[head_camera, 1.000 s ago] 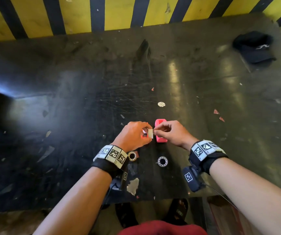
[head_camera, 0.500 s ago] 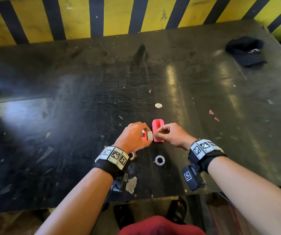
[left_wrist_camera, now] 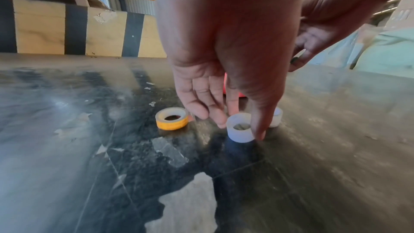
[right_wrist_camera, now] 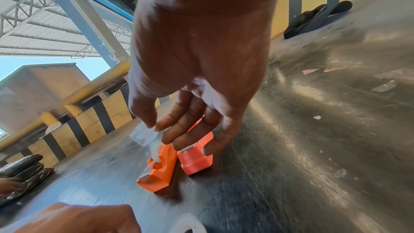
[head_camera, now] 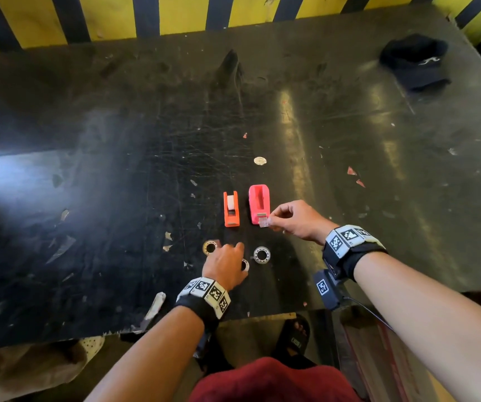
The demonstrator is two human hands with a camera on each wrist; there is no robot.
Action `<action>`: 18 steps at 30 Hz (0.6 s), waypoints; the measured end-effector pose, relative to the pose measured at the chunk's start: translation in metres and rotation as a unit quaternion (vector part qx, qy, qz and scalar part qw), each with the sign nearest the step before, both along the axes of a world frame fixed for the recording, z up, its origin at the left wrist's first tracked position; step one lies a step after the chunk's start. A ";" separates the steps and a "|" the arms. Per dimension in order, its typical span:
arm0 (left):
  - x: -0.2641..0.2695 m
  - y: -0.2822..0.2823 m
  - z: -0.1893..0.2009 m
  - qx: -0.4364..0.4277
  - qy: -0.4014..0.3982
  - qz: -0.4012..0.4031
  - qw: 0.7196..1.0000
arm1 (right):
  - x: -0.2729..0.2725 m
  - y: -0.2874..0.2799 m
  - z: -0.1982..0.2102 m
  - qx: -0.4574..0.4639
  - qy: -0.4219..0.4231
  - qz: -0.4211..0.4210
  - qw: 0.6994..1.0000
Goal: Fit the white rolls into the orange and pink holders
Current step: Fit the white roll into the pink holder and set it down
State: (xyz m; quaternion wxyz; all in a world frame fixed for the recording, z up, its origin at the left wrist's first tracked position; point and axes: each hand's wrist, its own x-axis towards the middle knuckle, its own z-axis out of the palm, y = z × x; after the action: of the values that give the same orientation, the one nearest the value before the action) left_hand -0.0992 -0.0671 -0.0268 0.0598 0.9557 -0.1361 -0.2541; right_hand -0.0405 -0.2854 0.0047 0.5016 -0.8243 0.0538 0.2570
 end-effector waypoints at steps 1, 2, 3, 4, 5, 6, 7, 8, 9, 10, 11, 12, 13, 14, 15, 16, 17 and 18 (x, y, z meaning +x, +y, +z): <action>-0.002 -0.001 -0.001 -0.004 -0.011 0.005 1.000 | -0.002 -0.001 -0.001 0.000 0.000 0.000 1.000; -0.002 -0.002 -0.002 -0.008 -0.019 0.011 1.000 | -0.003 -0.001 -0.002 -0.001 0.001 0.001 1.000; -0.003 -0.002 -0.003 -0.008 -0.021 0.017 1.000 | -0.004 -0.002 -0.002 -0.001 0.002 0.002 1.000; -0.003 -0.002 -0.004 -0.005 -0.023 0.021 1.000 | -0.005 -0.003 -0.003 -0.001 0.003 0.003 1.000; -0.003 -0.002 -0.004 -0.006 -0.025 0.019 0.999 | -0.006 -0.003 -0.003 -0.001 0.004 0.006 1.000; -0.002 -0.002 -0.005 -0.011 -0.032 0.010 0.999 | -0.006 -0.004 -0.003 -0.001 0.005 0.009 1.000; -0.001 -0.003 -0.005 -0.018 -0.040 -0.006 0.999 | -0.007 -0.005 -0.002 0.000 0.005 0.010 1.000; 0.001 -0.006 -0.005 -0.021 -0.050 -0.028 0.998 | -0.008 -0.006 -0.001 0.001 0.002 0.009 1.000; 0.003 -0.010 -0.005 -0.018 -0.058 -0.052 0.997 | -0.008 -0.007 -0.001 0.003 0.000 0.007 1.000; 0.005 -0.015 -0.004 -0.011 -0.066 -0.074 0.995 | -0.009 -0.009 0.000 0.006 -0.002 0.005 1.000; 0.006 -0.021 -0.004 -0.001 -0.069 -0.090 0.994 | -0.010 -0.010 0.000 0.006 -0.004 0.006 1.000; 0.008 -0.027 -0.005 0.009 -0.068 -0.102 0.992 | -0.011 -0.012 0.001 0.006 -0.005 0.007 1.000; 0.008 -0.032 -0.005 0.016 -0.067 -0.112 0.991 | -0.012 -0.013 0.002 0.007 -0.005 0.009 1.000; 0.009 -0.035 -0.007 0.017 -0.067 -0.118 0.991 | -0.012 -0.015 0.002 0.008 -0.005 0.011 1.000; 0.009 -0.038 -0.007 0.014 -0.064 -0.118 0.991 | -0.013 -0.017 0.003 0.008 -0.005 0.012 1.000; 0.009 -0.038 -0.006 0.003 -0.062 -0.112 0.992 | -0.014 -0.018 0.005 0.006 -0.006 0.013 1.000; 0.010 -0.037 -0.005 -0.018 -0.058 -0.097 0.993 | -0.015 -0.020 0.006 0.004 -0.008 0.014 1.000; 0.013 -0.035 -0.003 -0.053 -0.058 -0.070 0.994 | -0.016 -0.022 0.008 0.005 -0.011 0.013 1.000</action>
State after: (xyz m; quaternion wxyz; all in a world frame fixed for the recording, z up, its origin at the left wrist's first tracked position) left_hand -0.0864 -0.1017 -0.0299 0.0844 0.9523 -0.2195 -0.1945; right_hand -0.0569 -0.3071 0.0123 0.5026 -0.8254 0.0363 0.2546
